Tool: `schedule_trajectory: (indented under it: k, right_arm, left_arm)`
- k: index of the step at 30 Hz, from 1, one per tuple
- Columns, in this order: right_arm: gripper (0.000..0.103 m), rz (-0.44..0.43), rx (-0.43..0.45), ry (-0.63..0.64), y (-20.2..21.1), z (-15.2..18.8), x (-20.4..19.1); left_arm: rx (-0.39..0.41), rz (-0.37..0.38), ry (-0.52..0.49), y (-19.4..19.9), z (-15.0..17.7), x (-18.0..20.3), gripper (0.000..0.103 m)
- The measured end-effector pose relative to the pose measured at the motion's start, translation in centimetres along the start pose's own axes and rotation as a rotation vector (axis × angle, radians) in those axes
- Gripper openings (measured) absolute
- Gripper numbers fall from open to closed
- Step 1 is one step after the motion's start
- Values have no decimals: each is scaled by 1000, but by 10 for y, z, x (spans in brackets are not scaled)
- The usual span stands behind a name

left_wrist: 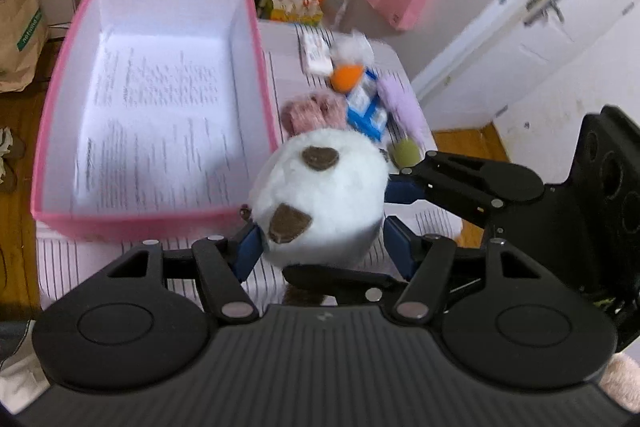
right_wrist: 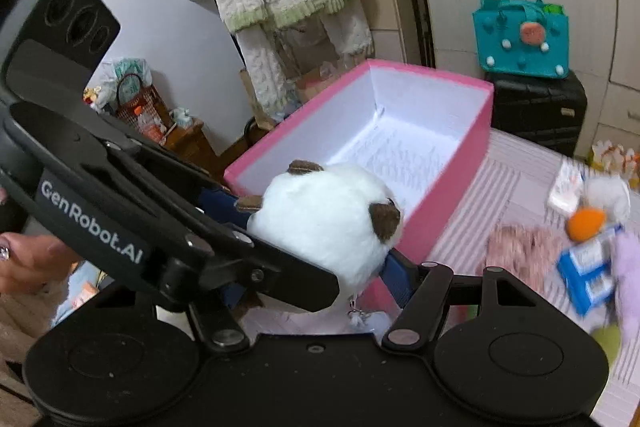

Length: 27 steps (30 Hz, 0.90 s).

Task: Organize soft objects
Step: 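Lift the panda with the left gripper and carry it over the pink box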

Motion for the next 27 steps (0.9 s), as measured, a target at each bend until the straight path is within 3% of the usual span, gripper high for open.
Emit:
schedule_trajectory:
  k: [7,16,22,27]
  right_arm:
    - [71,4,87,57,-8,-65,14]
    - [70,44,128,167,-63,-128,52]
    - [68,15,50,133,-119,-147,86]
    - [67,44,2,114,-149,-147,105]
  left_arm:
    - [106,39,-12,23,-54,-30,63]
    - [203,-2,-32,16,-127,-77,63]
    - [100,7,115,-36,-165,-132,63]
    - [37,12,210,-75,-183,-164,63]
Point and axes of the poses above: each gripper's, at about its wrist camera, not at the fingertips, and y roughly against the way its jaws point, x to its right, z to its underside, the point moved 10 cm from there along -y, roughly the way its jaws point, and after that the axes turned 8 degrees about -x, right-handed, at the moved point
